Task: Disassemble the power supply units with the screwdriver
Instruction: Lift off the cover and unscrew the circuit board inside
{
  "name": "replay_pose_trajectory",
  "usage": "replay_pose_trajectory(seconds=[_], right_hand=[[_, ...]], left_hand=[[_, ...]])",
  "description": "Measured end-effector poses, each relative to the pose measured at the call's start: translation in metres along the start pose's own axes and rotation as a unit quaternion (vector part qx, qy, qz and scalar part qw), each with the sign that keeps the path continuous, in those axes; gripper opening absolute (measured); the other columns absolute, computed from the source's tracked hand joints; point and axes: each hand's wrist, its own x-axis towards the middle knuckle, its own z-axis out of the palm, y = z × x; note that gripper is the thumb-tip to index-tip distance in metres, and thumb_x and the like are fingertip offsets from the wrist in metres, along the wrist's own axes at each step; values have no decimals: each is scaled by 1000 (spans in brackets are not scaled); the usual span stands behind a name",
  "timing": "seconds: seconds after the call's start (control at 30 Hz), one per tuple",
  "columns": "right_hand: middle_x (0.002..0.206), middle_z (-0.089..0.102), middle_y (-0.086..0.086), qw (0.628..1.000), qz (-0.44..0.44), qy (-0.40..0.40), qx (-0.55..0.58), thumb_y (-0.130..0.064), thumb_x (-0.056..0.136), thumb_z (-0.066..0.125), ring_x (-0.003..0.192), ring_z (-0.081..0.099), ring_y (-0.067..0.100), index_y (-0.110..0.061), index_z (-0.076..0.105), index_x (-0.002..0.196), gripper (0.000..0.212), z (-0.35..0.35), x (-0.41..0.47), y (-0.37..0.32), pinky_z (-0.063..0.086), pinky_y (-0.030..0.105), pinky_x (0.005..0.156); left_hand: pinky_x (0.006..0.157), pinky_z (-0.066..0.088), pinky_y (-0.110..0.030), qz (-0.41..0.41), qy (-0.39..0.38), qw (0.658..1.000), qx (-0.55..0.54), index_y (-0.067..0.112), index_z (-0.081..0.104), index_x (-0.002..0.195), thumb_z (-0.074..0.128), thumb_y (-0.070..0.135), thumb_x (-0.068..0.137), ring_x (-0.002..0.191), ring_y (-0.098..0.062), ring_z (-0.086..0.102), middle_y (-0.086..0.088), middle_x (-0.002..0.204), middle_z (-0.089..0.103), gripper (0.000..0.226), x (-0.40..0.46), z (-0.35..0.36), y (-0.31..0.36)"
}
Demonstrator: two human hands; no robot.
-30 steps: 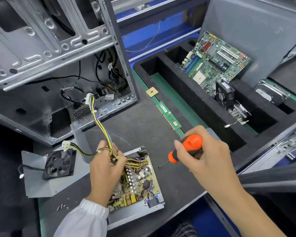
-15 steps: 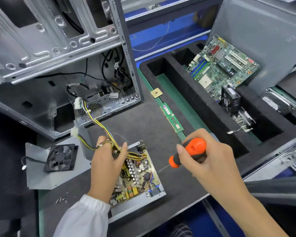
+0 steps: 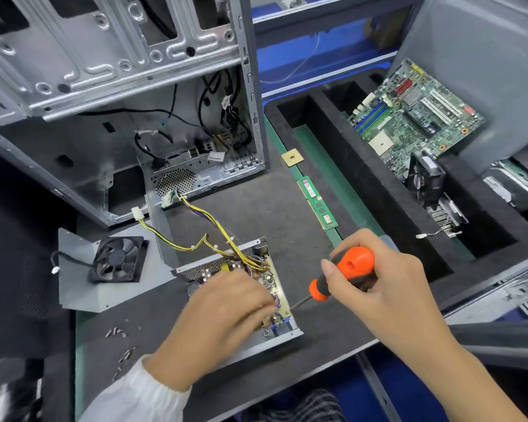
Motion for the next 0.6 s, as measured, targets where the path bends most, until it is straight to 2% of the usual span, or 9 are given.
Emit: replay_pose_trajectory(seconds=[0.03,0.1,0.2,0.27,0.33,0.47,0.6], right_hand=[[65,60,-9,1000,-2,5,-7,-28,81,73,50,51,6,-15,55,75,23,0,0,-1,36,7,51],[67,58,-8,1000,-5,8,-16,-30,80,72,50,52,7,-15,56,75,22,1,0,-3,36,7,51],[70,59,-8,1000,-6,2,-25,-23,80,75,53,53,8,-15,57,76,20,2,0,-4,38,9,52],[76,59,-8,999,-11,0,-34,-23,80,75,57,54,8,-14,58,76,20,4,-1,-5,40,10,53],[78,59,-8,999,-9,-3,-36,-27,79,72,61,55,10,-14,58,77,19,5,-1,-8,42,13,55],[73,58,-8,999,-10,-4,-34,-27,79,71,57,53,10,-15,58,76,18,5,-1,-9,39,11,53],[64,56,-11,1000,-8,-4,-24,-31,80,71,52,50,6,-17,56,76,20,5,-1,-8,36,6,53]], left_hand=[[75,42,-36,38,-52,998,8,19,70,93,61,18,92,84,-19,60,11,92,68,10,2,4,-1],[88,33,-32,63,-136,988,33,27,69,104,65,10,87,101,-14,59,20,106,67,25,3,13,-5],[108,14,-33,31,-199,979,38,31,62,120,61,11,89,121,-9,50,22,116,63,37,1,21,-13],[113,4,-34,21,-210,977,24,31,58,126,58,10,90,125,-10,46,19,119,61,42,-1,26,-18],[115,1,-32,12,-208,978,6,29,55,130,55,8,89,125,-12,44,15,122,59,46,-3,29,-21],[113,15,-24,-26,-167,982,-86,21,53,130,59,2,87,118,-12,44,7,124,56,48,-7,29,-24],[113,14,-21,-27,-169,983,-63,24,54,131,65,10,88,120,-5,46,14,126,56,46,-9,29,-23]])
